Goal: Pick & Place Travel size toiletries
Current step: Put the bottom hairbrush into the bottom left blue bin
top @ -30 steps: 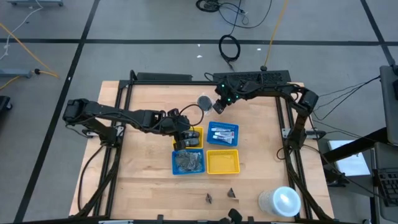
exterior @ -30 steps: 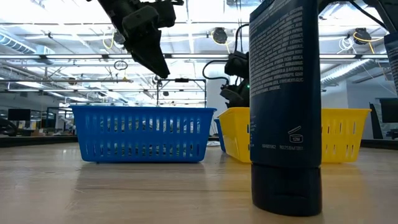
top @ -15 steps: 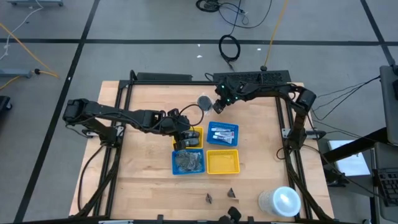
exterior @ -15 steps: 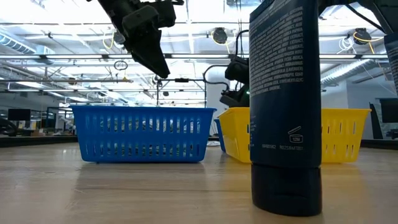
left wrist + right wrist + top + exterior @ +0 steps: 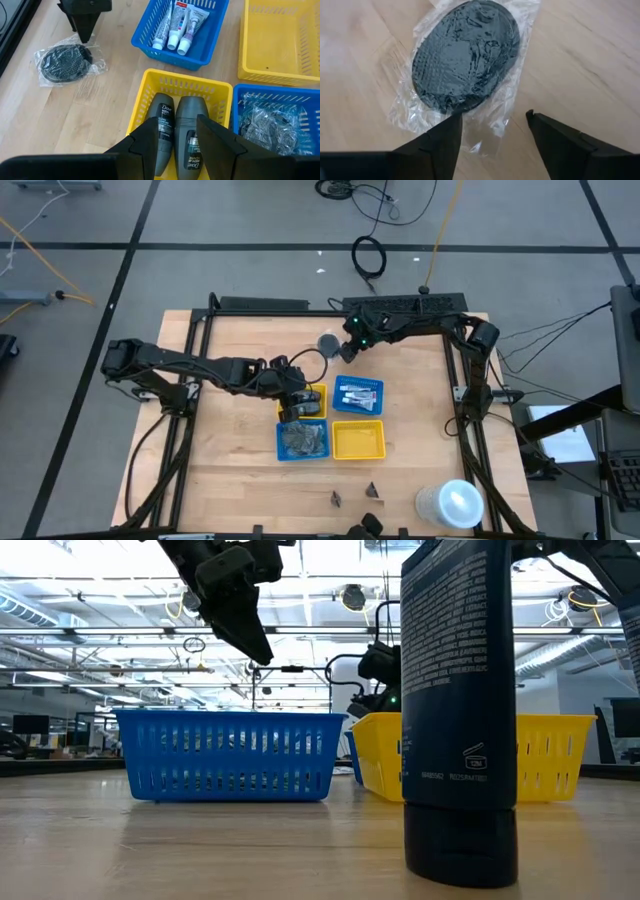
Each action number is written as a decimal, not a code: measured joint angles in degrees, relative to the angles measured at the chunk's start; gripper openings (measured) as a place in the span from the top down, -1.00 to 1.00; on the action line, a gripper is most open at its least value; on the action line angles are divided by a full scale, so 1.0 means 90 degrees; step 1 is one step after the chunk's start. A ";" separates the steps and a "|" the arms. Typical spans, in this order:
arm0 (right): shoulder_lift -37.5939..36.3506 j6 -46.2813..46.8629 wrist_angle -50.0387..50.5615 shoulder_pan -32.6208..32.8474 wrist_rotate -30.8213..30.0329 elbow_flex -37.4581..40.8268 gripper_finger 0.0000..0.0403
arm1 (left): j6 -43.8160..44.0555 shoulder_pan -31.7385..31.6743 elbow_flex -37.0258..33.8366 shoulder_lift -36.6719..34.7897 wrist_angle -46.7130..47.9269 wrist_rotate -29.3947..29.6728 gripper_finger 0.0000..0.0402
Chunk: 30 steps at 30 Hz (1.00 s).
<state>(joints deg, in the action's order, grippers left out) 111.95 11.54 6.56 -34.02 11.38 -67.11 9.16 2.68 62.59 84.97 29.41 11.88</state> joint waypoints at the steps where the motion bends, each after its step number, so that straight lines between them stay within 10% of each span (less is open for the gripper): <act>1: 0.0002 0.0016 -0.0009 0.0000 0.0078 0.0000 -0.16 | -0.0002 -0.0001 0.0000 0.0000 -0.0002 0.0000 0.33; 7: 0.0012 0.0024 0.0010 0.0027 0.0029 0.0000 0.05 | -0.0002 -0.0002 0.0000 0.0000 -0.0012 0.0002 0.33; 16: 0.0039 -0.0048 0.0136 0.0033 0.0580 0.0012 0.94 | -0.0052 -0.0003 0.0000 0.0000 -0.0012 0.0005 0.33; 30: -0.0563 -0.0115 0.0156 0.0281 0.0313 0.0034 1.00 | -0.0050 -0.0016 0.0000 0.0000 -0.0012 0.0022 0.33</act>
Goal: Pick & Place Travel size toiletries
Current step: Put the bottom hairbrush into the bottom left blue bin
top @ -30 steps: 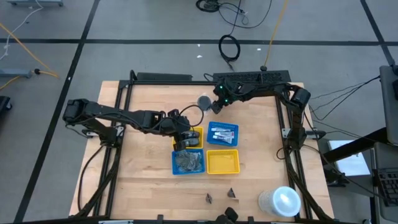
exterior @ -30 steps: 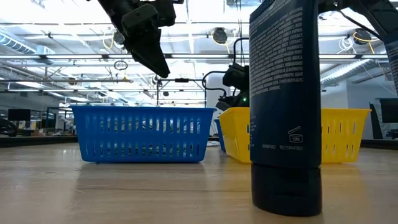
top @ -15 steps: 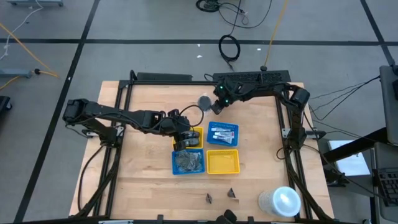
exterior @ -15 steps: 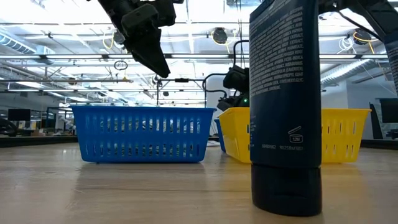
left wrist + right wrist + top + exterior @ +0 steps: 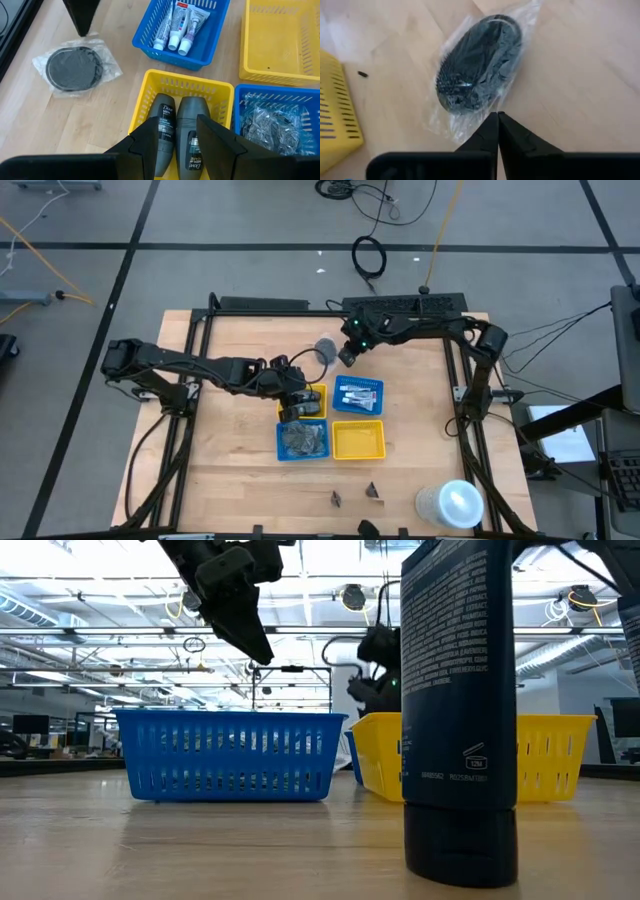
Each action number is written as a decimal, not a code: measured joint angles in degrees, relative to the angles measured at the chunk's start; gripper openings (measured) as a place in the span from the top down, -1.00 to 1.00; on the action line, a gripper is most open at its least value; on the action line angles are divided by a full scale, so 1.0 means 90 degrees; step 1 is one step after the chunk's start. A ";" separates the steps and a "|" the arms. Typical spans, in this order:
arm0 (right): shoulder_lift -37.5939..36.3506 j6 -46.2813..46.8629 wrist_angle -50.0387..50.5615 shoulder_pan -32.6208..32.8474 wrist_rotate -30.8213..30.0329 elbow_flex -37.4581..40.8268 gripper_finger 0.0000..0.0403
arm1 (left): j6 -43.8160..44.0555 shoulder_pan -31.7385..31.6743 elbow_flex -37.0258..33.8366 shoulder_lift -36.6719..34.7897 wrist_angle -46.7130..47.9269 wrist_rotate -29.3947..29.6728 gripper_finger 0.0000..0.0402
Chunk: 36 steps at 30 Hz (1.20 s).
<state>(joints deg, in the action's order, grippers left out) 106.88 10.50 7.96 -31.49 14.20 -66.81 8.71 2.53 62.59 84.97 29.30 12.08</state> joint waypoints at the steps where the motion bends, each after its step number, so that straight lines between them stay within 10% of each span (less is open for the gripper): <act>1: -0.0075 -0.0039 0.0010 0.0038 -0.0038 0.0000 1.00 | 0.0000 -0.0002 0.0000 0.0000 0.0000 0.0000 0.33; 36: -0.2843 -0.0585 0.1199 0.2242 -0.0780 -0.0017 1.00 | -0.0737 -0.0083 0.0000 0.0000 -0.0489 0.0178 0.33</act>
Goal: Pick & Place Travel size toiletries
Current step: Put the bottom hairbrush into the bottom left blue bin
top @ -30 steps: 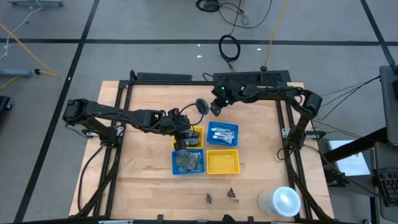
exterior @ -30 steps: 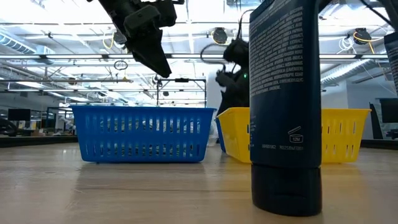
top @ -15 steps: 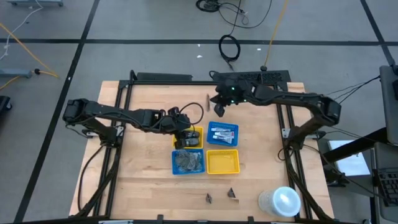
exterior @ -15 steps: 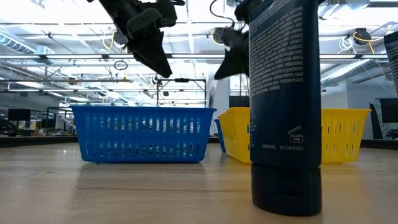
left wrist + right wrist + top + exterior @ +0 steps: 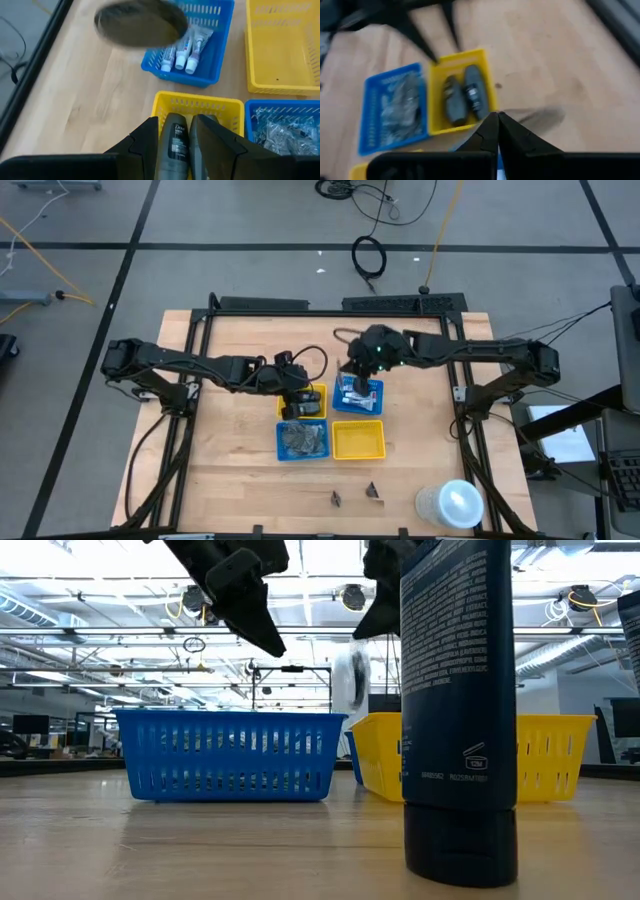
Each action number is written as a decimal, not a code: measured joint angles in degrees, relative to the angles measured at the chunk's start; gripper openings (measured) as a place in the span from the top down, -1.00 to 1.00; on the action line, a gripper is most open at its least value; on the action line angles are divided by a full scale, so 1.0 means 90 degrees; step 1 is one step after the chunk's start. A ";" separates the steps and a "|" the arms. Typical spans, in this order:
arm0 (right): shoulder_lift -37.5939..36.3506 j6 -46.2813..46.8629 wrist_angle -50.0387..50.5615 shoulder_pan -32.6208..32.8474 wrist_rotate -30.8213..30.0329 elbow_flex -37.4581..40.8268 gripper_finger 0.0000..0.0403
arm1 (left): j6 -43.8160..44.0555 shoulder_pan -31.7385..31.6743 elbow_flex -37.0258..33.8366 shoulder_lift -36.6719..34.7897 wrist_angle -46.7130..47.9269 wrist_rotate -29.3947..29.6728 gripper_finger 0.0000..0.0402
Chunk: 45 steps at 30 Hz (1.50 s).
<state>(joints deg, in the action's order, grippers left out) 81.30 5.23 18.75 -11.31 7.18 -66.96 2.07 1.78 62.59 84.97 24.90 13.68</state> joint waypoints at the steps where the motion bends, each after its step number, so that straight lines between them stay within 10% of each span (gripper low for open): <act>1: 0.0005 0.0000 0.0018 0.0108 0.0002 0.0000 1.00 | -0.0141 0.0000 0.0000 0.0000 -0.0037 -0.0001 0.33; 14: 0.0005 0.0007 0.0093 0.1193 0.0005 0.0000 1.00 | -0.2102 0.0000 0.0000 0.0000 -0.1348 -0.0194 0.33; 24: 0.0002 -0.0036 -0.0098 0.1676 -0.0010 0.0000 1.00 | -0.2881 0.0005 -0.0002 0.0079 -0.2047 -0.2079 0.33; 45: 0.0002 -0.0141 -0.0080 0.1943 -0.0155 -0.0002 1.00 | -0.3416 0.0024 -0.0002 0.0685 -0.3011 -0.2135 0.33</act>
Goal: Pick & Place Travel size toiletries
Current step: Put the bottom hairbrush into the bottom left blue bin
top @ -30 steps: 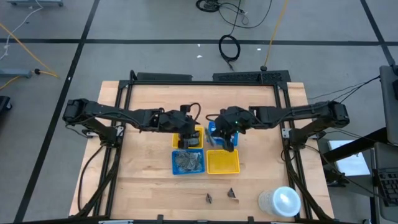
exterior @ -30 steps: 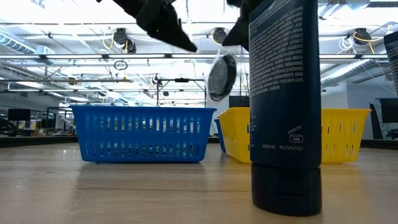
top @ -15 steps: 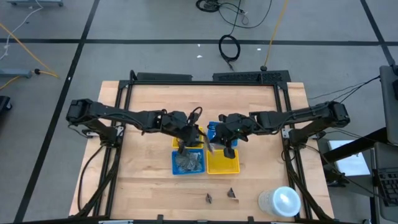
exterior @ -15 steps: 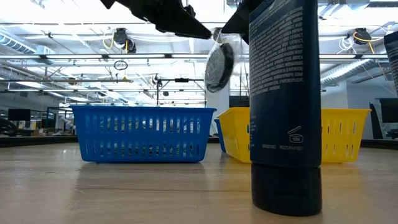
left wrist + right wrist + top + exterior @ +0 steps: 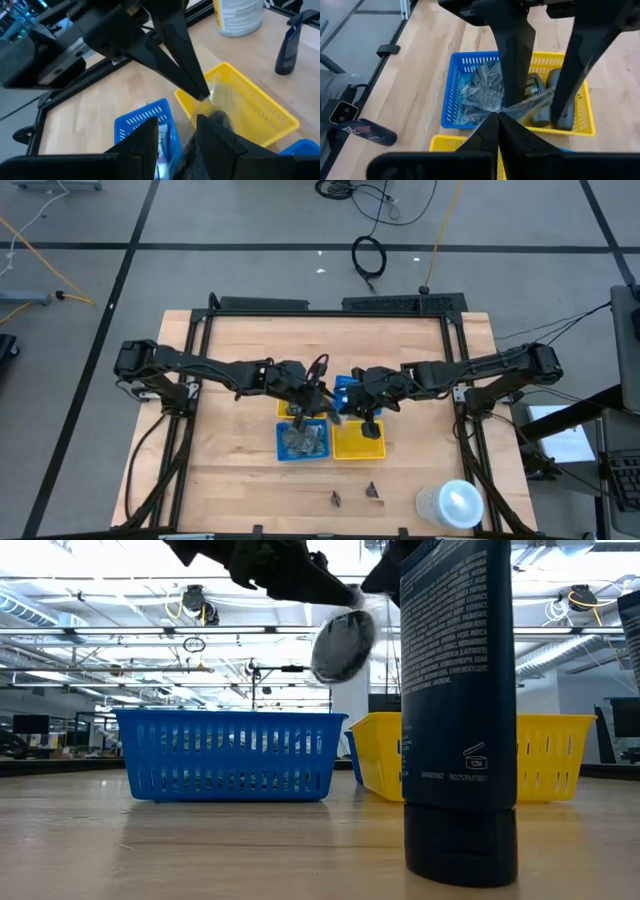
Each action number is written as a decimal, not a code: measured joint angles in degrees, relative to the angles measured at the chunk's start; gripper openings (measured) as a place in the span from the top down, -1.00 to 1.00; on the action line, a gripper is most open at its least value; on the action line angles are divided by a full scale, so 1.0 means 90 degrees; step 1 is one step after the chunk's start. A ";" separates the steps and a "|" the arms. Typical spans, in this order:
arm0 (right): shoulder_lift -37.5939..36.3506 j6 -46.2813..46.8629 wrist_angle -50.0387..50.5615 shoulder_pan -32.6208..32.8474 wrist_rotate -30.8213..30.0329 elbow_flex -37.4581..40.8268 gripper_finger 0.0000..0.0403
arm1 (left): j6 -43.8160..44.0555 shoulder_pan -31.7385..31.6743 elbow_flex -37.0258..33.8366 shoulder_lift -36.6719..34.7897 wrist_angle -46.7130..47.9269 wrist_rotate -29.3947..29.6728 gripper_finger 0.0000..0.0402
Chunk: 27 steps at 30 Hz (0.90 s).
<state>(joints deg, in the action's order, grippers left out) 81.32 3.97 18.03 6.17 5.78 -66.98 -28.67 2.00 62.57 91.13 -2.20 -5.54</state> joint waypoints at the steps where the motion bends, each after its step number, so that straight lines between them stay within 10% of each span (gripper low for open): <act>1: 0.0000 -0.0002 -0.0002 0.0000 0.0000 0.0000 1.00 | 0.0003 0.0000 0.0000 0.0000 -0.0033 -0.0003 0.33; 27: 0.0000 -0.0066 -0.0162 -0.0007 0.0002 0.0000 1.00 | 0.0456 -0.0178 0.0000 0.0466 0.0107 -0.1049 0.43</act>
<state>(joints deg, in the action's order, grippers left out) 81.32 3.38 16.58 6.11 5.80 -66.98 -24.56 0.39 62.57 95.33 -1.23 -14.98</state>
